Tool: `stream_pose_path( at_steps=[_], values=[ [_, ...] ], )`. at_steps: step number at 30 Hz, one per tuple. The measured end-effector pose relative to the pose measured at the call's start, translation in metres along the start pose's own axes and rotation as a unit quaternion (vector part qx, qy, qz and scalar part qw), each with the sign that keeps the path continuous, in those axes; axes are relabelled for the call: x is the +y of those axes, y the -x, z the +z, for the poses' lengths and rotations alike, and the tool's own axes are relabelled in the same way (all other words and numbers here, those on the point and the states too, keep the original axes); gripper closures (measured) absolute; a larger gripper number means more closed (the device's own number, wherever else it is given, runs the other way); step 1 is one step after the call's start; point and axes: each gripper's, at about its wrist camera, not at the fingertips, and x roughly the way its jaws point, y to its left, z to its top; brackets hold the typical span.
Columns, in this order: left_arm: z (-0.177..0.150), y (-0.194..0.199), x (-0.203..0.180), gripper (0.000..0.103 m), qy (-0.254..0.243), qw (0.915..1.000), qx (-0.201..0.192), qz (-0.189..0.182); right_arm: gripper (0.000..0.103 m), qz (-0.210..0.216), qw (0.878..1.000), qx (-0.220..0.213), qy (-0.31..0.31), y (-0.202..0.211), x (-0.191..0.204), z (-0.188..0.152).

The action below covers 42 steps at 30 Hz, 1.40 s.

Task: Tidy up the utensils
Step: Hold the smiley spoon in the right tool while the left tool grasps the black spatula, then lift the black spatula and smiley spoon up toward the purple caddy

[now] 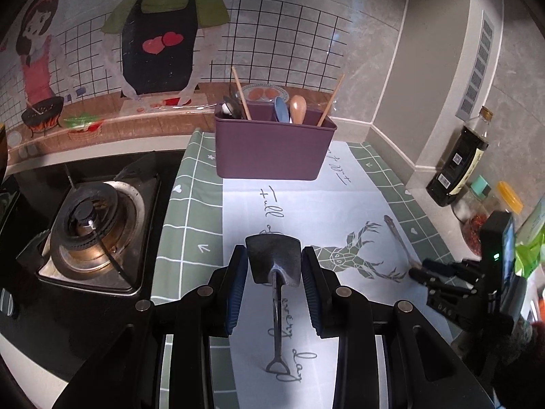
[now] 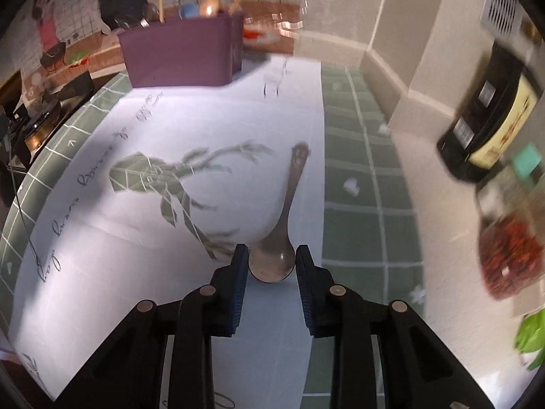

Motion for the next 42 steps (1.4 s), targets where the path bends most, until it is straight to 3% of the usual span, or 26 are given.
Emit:
stream_pose_path(
  at_steps=[10,17,20,22,28,33,37,39,42],
  values=[
    [0.009,0.026,0.007,0.072,0.004,0.9992,-0.035,-0.016,0.077,0.076,0.993,-0.084,-0.026,0.095,0.004,0.044],
    [0.016,0.033,0.010,0.073,0.009,0.9987,-0.047,-0.019,0.077,0.092,0.992,-0.087,-0.015,0.103,0.016,0.064],
    [0.022,0.033,0.009,0.089,0.011,0.9987,-0.046,-0.020,0.077,0.112,0.990,-0.087,-0.018,0.102,0.018,0.069],
    [0.031,0.034,0.008,0.089,0.012,0.9986,-0.047,-0.023,0.077,0.123,0.988,-0.094,-0.021,0.104,0.018,0.075],
    [0.079,0.047,0.004,0.089,-0.001,0.9961,-0.081,-0.036,0.077,0.132,0.979,-0.152,-0.008,0.137,0.011,0.121],
    [0.089,0.018,0.019,0.088,0.015,0.9987,-0.047,-0.015,0.077,0.132,0.980,-0.151,-0.002,0.133,0.002,0.139],
    [0.077,-0.028,0.029,0.085,0.028,0.9995,0.012,-0.006,0.077,0.131,0.982,-0.137,-0.010,0.118,-0.007,0.137],
    [0.070,-0.049,0.033,0.070,0.031,0.9988,0.036,-0.008,0.077,0.132,0.982,-0.130,-0.017,0.110,-0.013,0.133],
    [0.061,-0.092,0.034,0.063,0.027,0.9973,0.068,0.002,0.077,0.130,0.984,-0.122,-0.020,0.096,-0.019,0.128]
  ],
)
